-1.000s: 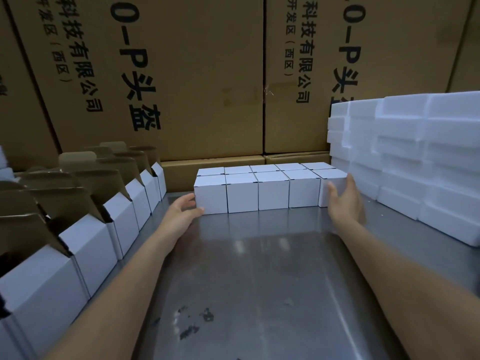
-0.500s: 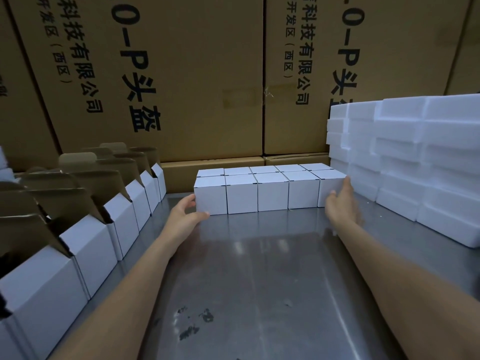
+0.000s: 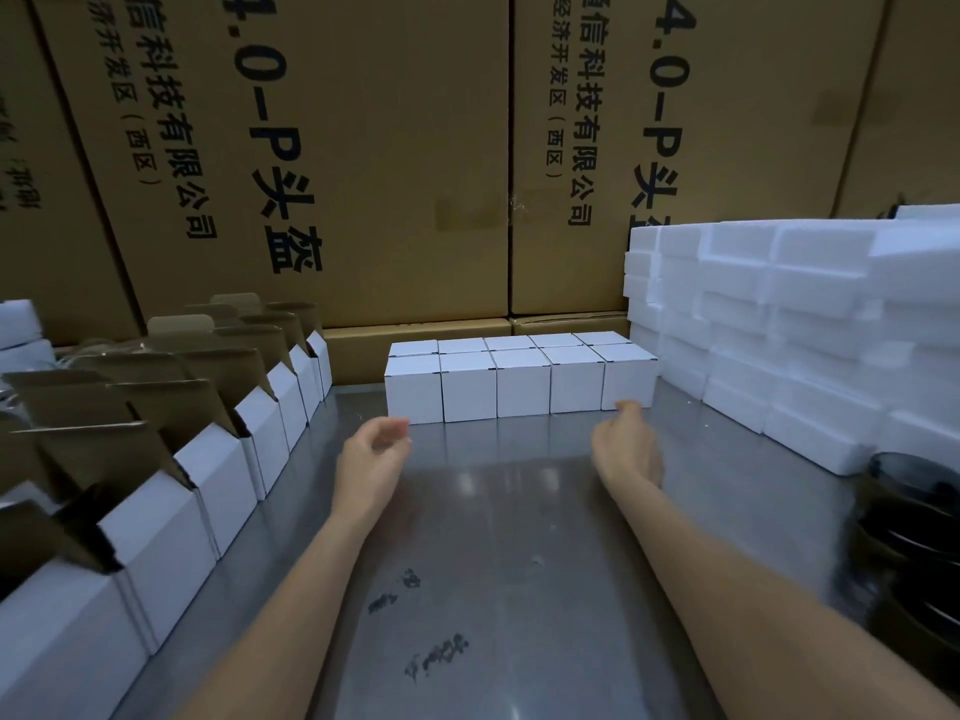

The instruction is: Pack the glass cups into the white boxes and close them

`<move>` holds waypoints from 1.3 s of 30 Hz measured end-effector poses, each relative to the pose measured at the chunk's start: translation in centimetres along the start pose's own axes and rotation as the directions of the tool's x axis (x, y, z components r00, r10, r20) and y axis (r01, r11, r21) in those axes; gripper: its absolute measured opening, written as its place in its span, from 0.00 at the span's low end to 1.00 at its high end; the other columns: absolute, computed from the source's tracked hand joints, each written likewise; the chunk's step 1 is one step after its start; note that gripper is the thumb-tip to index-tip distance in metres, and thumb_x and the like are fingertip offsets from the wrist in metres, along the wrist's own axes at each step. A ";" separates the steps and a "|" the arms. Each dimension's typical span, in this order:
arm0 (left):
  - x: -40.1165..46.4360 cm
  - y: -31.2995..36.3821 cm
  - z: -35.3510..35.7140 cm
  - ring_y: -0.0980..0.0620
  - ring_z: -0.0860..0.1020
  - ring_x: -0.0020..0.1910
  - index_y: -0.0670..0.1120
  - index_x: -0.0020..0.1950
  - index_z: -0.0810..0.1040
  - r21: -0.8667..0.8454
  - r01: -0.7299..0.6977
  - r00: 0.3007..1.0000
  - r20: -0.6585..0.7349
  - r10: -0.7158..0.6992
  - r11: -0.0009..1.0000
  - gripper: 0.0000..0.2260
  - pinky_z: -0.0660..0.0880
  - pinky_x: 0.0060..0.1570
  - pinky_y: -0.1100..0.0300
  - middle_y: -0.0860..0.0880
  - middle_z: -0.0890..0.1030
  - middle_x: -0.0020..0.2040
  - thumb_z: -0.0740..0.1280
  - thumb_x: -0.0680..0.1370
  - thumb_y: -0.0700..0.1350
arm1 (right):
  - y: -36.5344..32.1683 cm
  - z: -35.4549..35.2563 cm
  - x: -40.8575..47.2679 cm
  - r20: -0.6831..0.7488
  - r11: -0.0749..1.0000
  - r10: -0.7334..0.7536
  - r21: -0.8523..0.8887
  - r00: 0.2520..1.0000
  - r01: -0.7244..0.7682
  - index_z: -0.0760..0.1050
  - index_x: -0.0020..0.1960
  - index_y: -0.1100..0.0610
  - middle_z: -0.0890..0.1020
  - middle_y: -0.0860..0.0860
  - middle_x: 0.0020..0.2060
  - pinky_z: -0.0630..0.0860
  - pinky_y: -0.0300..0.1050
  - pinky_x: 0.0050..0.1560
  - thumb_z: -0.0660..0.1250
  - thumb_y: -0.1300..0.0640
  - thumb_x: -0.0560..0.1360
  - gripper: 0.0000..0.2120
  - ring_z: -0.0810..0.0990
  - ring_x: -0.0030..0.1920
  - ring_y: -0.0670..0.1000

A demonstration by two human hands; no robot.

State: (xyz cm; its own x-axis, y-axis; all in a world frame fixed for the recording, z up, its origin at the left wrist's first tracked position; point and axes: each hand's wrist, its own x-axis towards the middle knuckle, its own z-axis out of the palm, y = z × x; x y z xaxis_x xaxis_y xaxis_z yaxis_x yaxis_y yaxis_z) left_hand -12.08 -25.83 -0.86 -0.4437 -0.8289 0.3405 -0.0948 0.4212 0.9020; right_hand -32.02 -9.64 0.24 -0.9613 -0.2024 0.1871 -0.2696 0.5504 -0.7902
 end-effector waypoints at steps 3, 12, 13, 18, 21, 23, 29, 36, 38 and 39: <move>-3.9 1.4 0.0 0.52 0.79 0.48 0.51 0.44 0.80 -0.004 -0.009 1.000 -0.015 0.009 1.000 0.12 0.70 0.48 0.63 0.52 0.81 0.43 0.65 0.76 0.34 | -0.2 -0.8 -3.7 0.078 0.999 -0.044 0.003 0.996 0.044 0.70 0.66 0.54 0.77 0.56 0.62 0.70 0.47 0.55 0.55 0.62 0.78 0.18 0.75 0.61 0.59; -14.5 5.2 -0.8 0.54 0.78 0.38 0.52 0.38 0.79 0.003 -0.033 0.998 0.044 0.032 0.999 0.16 0.71 0.43 0.65 0.56 0.81 0.37 0.63 0.73 0.31 | 1.0 -5.5 -14.1 0.240 0.979 -0.202 0.035 0.949 0.200 0.80 0.48 0.48 0.84 0.50 0.50 0.74 0.45 0.54 0.58 0.60 0.73 0.14 0.79 0.54 0.55; -15.3 5.5 -0.9 0.55 0.78 0.38 0.52 0.38 0.79 0.017 -0.042 0.998 0.057 0.041 0.999 0.16 0.71 0.42 0.65 0.56 0.81 0.36 0.63 0.73 0.31 | 1.2 -5.9 -14.9 0.245 0.977 -0.213 0.027 0.946 0.213 0.80 0.47 0.48 0.84 0.50 0.49 0.73 0.45 0.53 0.58 0.61 0.73 0.14 0.79 0.54 0.55; -17.9 6.3 -1.4 0.55 0.78 0.39 0.53 0.37 0.80 0.036 -0.044 0.996 0.081 0.041 0.998 0.16 0.73 0.44 0.63 0.56 0.81 0.37 0.64 0.74 0.32 | 0.4 -8.3 -16.4 0.366 0.926 -0.254 -0.176 0.895 0.335 0.79 0.53 0.49 0.80 0.53 0.57 0.71 0.45 0.53 0.59 0.59 0.74 0.14 0.77 0.59 0.58; -18.6 6.5 -2.0 0.56 0.78 0.39 0.53 0.38 0.80 0.013 -0.015 0.997 0.076 0.014 1.000 0.16 0.73 0.43 0.63 0.56 0.82 0.38 0.63 0.74 0.33 | -1.0 -11.1 -14.7 0.269 0.890 -0.241 -0.321 0.933 0.323 0.77 0.57 0.56 0.79 0.57 0.57 0.72 0.46 0.52 0.60 0.59 0.75 0.13 0.76 0.59 0.59; -18.8 6.5 -2.2 0.55 0.78 0.39 0.53 0.39 0.81 -0.002 0.002 0.997 0.073 -0.001 1.000 0.16 0.73 0.43 0.63 0.55 0.82 0.39 0.63 0.74 0.33 | -1.1 -13.5 -13.1 0.152 0.858 -0.216 -0.442 0.965 0.261 0.75 0.59 0.59 0.77 0.57 0.59 0.71 0.47 0.53 0.60 0.57 0.76 0.13 0.73 0.62 0.58; -18.9 6.6 -2.3 0.54 0.78 0.41 0.52 0.40 0.81 -0.001 0.021 0.996 0.092 -0.021 1.000 0.14 0.73 0.43 0.64 0.52 0.83 0.41 0.63 0.75 0.34 | 1.7 -18.1 -11.0 0.078 0.675 0.090 -0.738 0.993 -0.003 0.70 0.66 0.58 0.69 0.59 0.65 0.63 0.49 0.68 0.59 0.54 0.75 0.20 0.66 0.66 0.59; -18.9 6.8 -2.3 0.52 0.77 0.39 0.51 0.39 0.81 -0.004 0.013 0.995 0.096 -0.013 1.000 0.14 0.74 0.44 0.60 0.51 0.82 0.40 0.63 0.75 0.33 | 1.7 -16.9 -12.0 0.141 0.652 0.041 -0.754 0.989 0.080 0.71 0.66 0.58 0.71 0.60 0.66 0.63 0.49 0.67 0.59 0.58 0.75 0.20 0.67 0.67 0.60; -18.9 6.8 -2.2 0.52 0.78 0.39 0.51 0.38 0.81 -0.003 0.005 0.995 0.098 -0.004 1.000 0.15 0.75 0.44 0.60 0.51 0.82 0.39 0.63 0.75 0.33 | 1.2 -16.2 -12.7 0.179 0.662 -0.049 -0.731 0.983 0.166 0.72 0.64 0.58 0.73 0.59 0.65 0.64 0.48 0.60 0.59 0.58 0.76 0.17 0.69 0.66 0.59; -18.9 6.8 -2.2 0.52 0.78 0.39 0.52 0.38 0.81 -0.001 -0.001 0.995 0.099 0.001 1.000 0.15 0.74 0.43 0.62 0.52 0.82 0.39 0.63 0.74 0.33 | 0.9 -15.7 -13.1 0.196 0.668 -0.100 -0.713 0.975 0.212 0.72 0.64 0.58 0.74 0.59 0.63 0.65 0.48 0.57 0.58 0.58 0.76 0.16 0.70 0.64 0.59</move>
State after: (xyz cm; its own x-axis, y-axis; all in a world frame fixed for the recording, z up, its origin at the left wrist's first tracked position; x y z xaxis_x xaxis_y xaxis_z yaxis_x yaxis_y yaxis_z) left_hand -2.39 -8.07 -0.57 -0.5297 -0.7880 0.3138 -0.0937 0.4220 0.9017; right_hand -20.57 6.24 6.28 -0.8996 -0.4113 0.1465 -0.4244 0.9026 -0.0719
